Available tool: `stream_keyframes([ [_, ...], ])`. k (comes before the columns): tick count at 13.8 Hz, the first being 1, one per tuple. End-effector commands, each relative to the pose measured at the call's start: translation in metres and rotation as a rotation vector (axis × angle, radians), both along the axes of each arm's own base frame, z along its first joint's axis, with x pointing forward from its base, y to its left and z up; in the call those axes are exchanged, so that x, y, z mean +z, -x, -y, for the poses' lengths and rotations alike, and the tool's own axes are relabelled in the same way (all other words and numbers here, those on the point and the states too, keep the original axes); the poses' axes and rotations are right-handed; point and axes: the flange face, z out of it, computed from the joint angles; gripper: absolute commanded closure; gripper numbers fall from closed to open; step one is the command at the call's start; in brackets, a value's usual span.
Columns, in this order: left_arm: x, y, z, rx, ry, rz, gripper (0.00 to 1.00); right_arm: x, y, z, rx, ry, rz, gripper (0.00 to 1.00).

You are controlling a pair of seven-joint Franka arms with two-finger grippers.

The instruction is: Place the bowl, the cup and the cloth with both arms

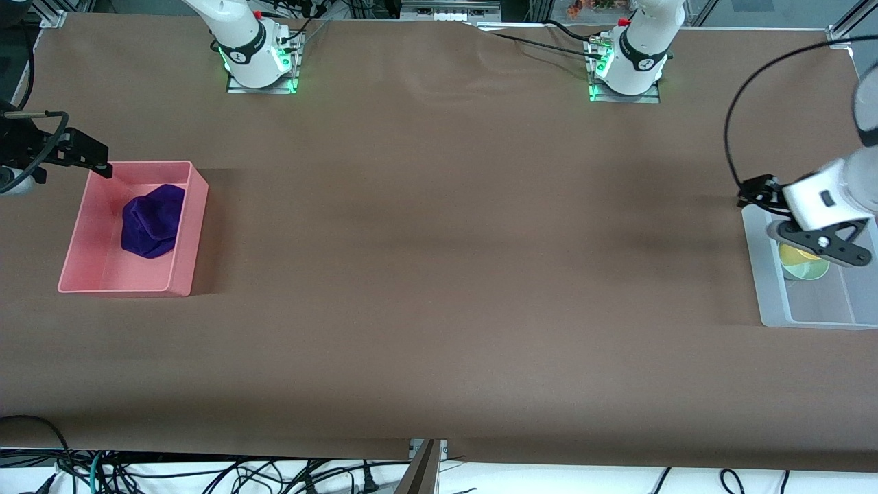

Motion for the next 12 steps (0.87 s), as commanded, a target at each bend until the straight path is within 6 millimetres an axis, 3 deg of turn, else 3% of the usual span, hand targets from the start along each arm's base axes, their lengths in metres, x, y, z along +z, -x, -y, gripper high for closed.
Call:
stream_keyframes([
  [1,0.047,0.033,0.043,0.051,-0.033,0.050,0.00,0.002,-0.001,0.001,-0.011,-0.016,0.007,0.00],
  [2,0.060,0.043,0.051,0.066,-0.002,0.064,0.00,0.002,-0.001,0.001,-0.010,-0.014,0.005,0.00],
  [4,0.067,0.053,0.043,0.148,0.066,0.073,0.00,0.002,-0.001,0.001,-0.010,-0.014,0.005,0.00],
  [8,0.061,0.062,0.041,0.367,0.041,0.089,0.00,0.002,-0.001,0.001,-0.010,-0.016,0.005,0.00],
  [12,0.058,0.056,0.038,0.376,0.052,0.134,0.00,0.002,-0.001,0.001,-0.010,-0.016,0.005,0.00],
])
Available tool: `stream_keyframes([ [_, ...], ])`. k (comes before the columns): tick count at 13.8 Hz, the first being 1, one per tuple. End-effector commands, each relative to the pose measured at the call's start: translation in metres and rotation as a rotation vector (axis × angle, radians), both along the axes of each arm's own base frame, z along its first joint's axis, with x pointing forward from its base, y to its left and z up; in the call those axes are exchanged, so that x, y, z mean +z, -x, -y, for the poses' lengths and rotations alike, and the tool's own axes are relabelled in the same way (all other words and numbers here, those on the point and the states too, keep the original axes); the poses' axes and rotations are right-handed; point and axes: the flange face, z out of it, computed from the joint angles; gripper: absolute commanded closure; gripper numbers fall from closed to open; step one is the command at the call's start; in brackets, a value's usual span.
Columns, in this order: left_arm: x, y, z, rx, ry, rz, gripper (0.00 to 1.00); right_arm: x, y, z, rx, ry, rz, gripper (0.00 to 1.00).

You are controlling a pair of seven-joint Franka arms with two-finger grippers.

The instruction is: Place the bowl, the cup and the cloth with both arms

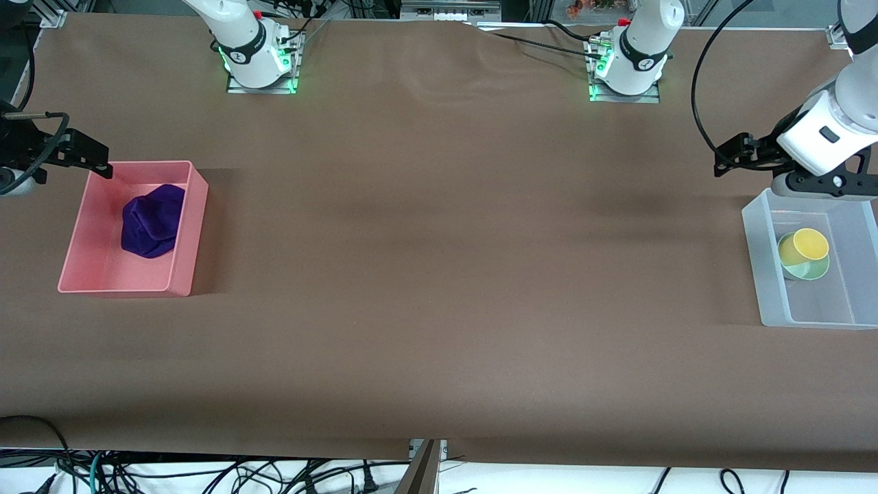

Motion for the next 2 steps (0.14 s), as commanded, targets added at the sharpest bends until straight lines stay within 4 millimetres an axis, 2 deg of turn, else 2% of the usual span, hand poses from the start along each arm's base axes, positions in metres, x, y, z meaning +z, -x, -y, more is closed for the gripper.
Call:
stream_keyframes([
  [1,0.0037,0.0074,0.0011,0.023,0.020,0.021,0.00,0.0027,-0.0004,0.0007,-0.009,-0.017,0.007,0.00],
  [2,0.0037,0.0074,0.0011,0.026,0.020,0.021,0.00,0.0027,-0.0004,0.0009,-0.008,-0.016,0.007,0.00],
])
